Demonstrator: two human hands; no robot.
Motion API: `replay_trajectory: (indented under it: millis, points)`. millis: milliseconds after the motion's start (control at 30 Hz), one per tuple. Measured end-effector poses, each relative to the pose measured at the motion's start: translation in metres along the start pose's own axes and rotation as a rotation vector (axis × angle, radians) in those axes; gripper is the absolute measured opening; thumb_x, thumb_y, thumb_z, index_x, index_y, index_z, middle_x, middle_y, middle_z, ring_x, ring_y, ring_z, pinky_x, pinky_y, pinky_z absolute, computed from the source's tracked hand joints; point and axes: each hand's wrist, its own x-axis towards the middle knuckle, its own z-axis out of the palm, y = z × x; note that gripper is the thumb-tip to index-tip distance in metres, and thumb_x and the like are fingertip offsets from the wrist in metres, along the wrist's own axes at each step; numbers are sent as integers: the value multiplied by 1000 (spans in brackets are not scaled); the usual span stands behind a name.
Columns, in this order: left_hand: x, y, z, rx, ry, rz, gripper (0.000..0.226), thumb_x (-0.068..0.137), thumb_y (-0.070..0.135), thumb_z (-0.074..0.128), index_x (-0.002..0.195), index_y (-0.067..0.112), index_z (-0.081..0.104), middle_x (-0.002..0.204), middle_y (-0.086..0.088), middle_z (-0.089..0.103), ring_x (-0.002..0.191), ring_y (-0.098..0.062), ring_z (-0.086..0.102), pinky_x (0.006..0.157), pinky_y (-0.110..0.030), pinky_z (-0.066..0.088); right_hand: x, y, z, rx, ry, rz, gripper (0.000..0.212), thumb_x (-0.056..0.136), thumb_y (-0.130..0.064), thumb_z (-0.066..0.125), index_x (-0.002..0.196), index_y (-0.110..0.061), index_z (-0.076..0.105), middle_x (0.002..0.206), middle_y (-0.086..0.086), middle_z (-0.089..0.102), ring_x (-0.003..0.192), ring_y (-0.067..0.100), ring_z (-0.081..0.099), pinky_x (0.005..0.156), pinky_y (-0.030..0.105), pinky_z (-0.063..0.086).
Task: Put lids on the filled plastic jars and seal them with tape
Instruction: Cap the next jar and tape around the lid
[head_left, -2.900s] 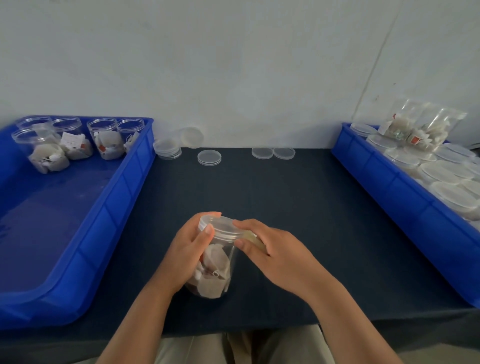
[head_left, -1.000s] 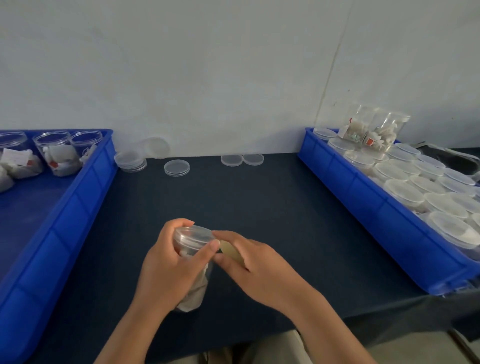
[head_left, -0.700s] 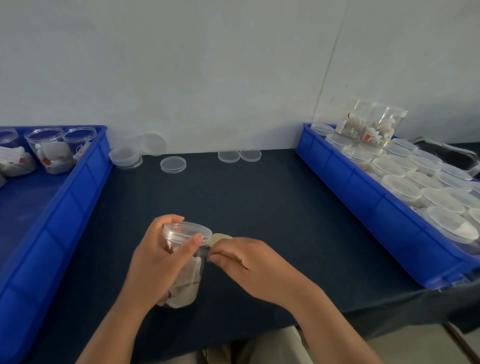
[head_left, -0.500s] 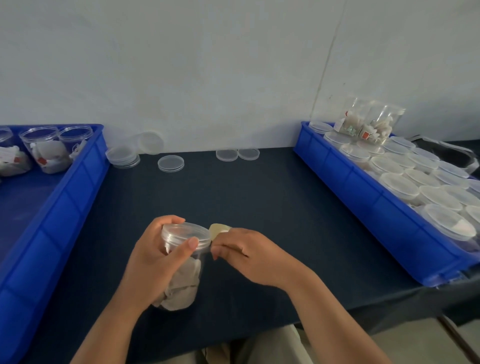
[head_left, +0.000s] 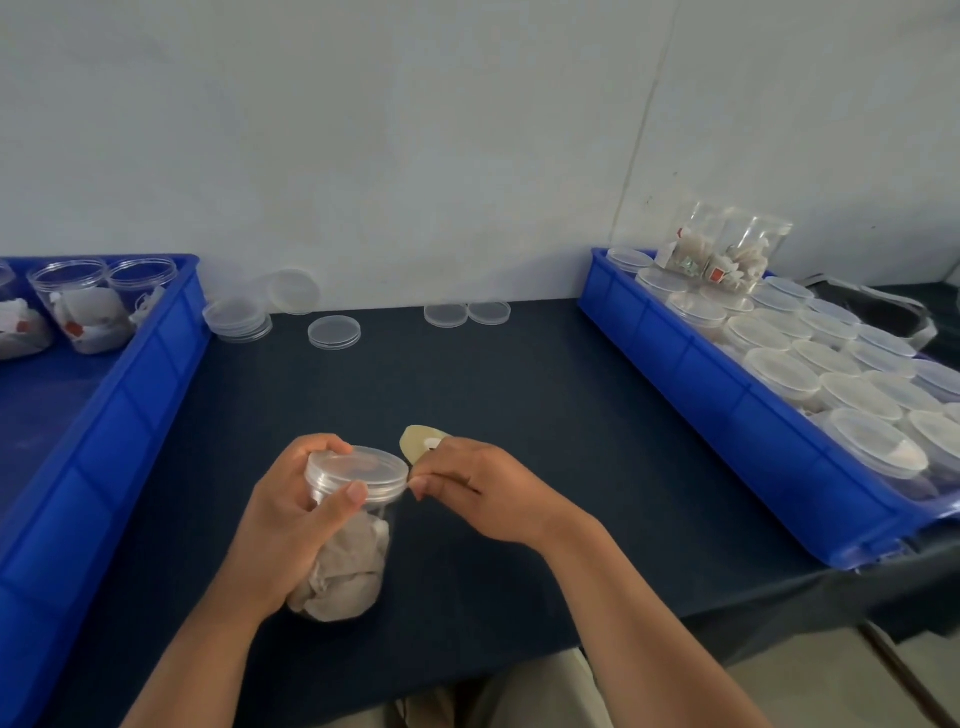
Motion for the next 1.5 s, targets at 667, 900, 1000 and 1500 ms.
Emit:
replay_trajectory:
  millis: [667,900,1000,1500]
  points:
    - [4,0,4,69,-21,-30,60,74,74,59,122,39,57,115,30,63,104,5,64,79,-21,51,-2,-4,-6,-90,3,36,25,110,-44,48,96,-31,65,92,-16,61,90,5,57,82,22,47]
    - [-2,-3,11,46,138,-103,65,59,72,81,114,43,59,111,21,67,97,-5,71,74,-27,57,-18,-19,-6,-83,-96,71,26,109,-52,42,101,-39,63,95,-17,61,92,2,59,81,23,51]
    - [-4,-5,7,-35,139,-91,60,63,69,83,113,43,61,111,16,69,96,-10,74,70,-19,59,-22,-10,-16,-81,-106,54,22,107,-56,43,104,-45,62,104,-24,62,100,-2,59,84,11,45]
    - [-7,22,-23,-153,2,3,77,62,81,82,121,35,63,116,-5,70,103,-31,72,80,-44,61,-18,54,-65,-435,90,287,34,106,-52,39,99,-34,67,95,-11,56,84,10,56,76,39,54]
